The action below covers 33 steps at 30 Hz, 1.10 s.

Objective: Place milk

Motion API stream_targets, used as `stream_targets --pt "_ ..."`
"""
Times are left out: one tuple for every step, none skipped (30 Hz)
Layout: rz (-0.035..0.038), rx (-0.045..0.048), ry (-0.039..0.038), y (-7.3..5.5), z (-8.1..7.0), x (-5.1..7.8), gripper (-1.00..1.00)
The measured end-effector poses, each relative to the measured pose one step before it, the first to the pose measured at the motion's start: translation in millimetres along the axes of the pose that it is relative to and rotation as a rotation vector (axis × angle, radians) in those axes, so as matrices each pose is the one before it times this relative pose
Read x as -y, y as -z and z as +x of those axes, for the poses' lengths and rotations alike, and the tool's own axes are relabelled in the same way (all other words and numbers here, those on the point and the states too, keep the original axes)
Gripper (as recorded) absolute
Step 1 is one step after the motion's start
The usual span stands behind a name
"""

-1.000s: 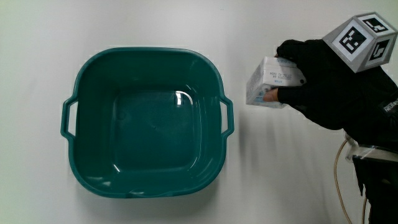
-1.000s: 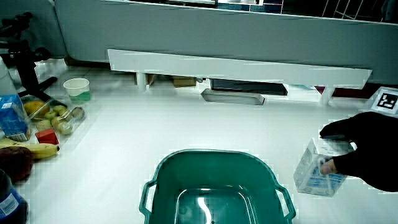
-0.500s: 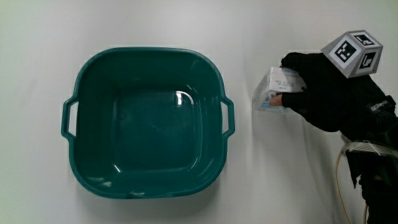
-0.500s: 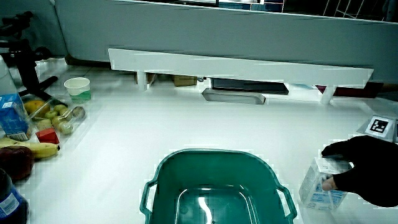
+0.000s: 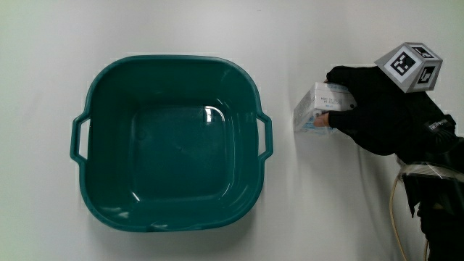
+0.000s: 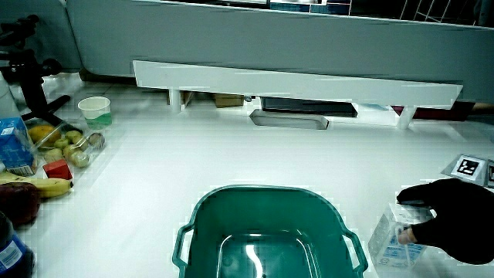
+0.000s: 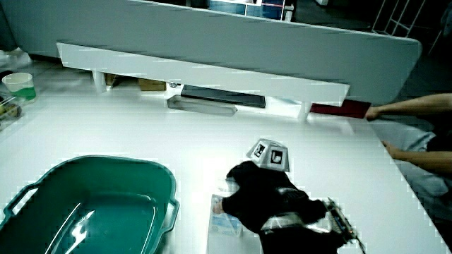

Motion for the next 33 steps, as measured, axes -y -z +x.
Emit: stream_targets --pt "0.00377 0.01978 0.00281 0.18 -0.57 -0.26 -0.09" --pt "-0.00359 0.02439 0.00176 -0.14 -1.58 0.30 -0.13" --pt "-0.00414 0.00653 0.00324 0.29 0.80 -0.18 -0.17" --pt "0.00136 -0.03215 -0.00894 -1.03 -1.71 1.82 -0.22" --pt "-0.00074 -0.01992 0.00233 1.71 3.73 -0.79 -0.26" --pt "0.00419 0.00099 0.00218 0.89 1.41 0.22 -0.30" --pt "0.00602 0.00485 0.00605 0.45 0.79 0.46 -0.35" --pt "-0.00395 -0.01534 0.00197 0.95 1.81 -0.43 -0.39" --pt "0.00276 0.00105 0.00227 -0.10 -2.47 0.69 -0.43" --pt "-0.01235 0.00876 0.00248 1.98 0.87 -1.10 -0.48" --pt "0.00082 0.01539 -0.00009 0.46 -0.93 0.91 -0.52" --pt "0.00397 0.00755 0.00413 0.48 0.69 0.67 -0.57" --pt "0.00824 -0.01690 0.00542 -0.42 0.10 1.11 -0.61" --pt "-0.00191 0.00528 0.00065 -0.03 -0.73 1.06 -0.65" --pt "0.00517 0.01350 0.00808 -0.12 -1.43 1.63 -0.70" --pt "0.00115 0.02093 0.01151 0.43 -0.85 1.10 -0.74" --pt "0.00026 0.03757 0.00904 0.22 -1.84 1.79 -0.78" --pt "-0.00585 0.01338 0.00578 -0.29 -1.75 2.06 -0.83" --pt "0.00529 0.00371 -0.00247 -0.92 -3.00 2.89 -0.87" --pt "0.00929 0.01198 0.00609 0.42 -0.86 1.79 -0.91" --pt "-0.00348 0.01823 0.00577 2.14 0.89 1.00 -0.96" --pt "0.00030 0.00209 0.00428 1.21 -0.30 2.50 -1.00" --pt "0.00027 0.02555 0.00889 2.36 1.61 1.99 -1.00" --pt "-0.04441 -0.03069 0.01915 -8.48 -13.26 10.70 -1.00" --pt "0.03600 -0.00148 -0.04810 8.05 8.47 -1.13 -1.00" --pt "0.06922 0.08031 0.04303 12.67 18.28 -3.31 -1.00" --pt "-0.07472 -0.04852 0.00781 -22.95 -30.33 18.48 -1.00" --pt "0.08213 -0.01338 -0.01798 19.26 21.46 -7.43 -1.00" --pt "0.01626 0.03745 -0.00722 -1.66 -8.66 5.84 -1.00" --pt "0.01626 0.03745 -0.00722 -2.07 -8.63 5.75 -1.00" --pt "-0.01504 0.00633 -0.01588 1.01 -4.61 4.67 -1.00" --pt "-0.01883 0.00856 0.04228 -6.68 -10.30 7.83 -1.00" --pt "-0.01883 0.00856 0.04228 -6.62 -9.90 8.38 -1.00"
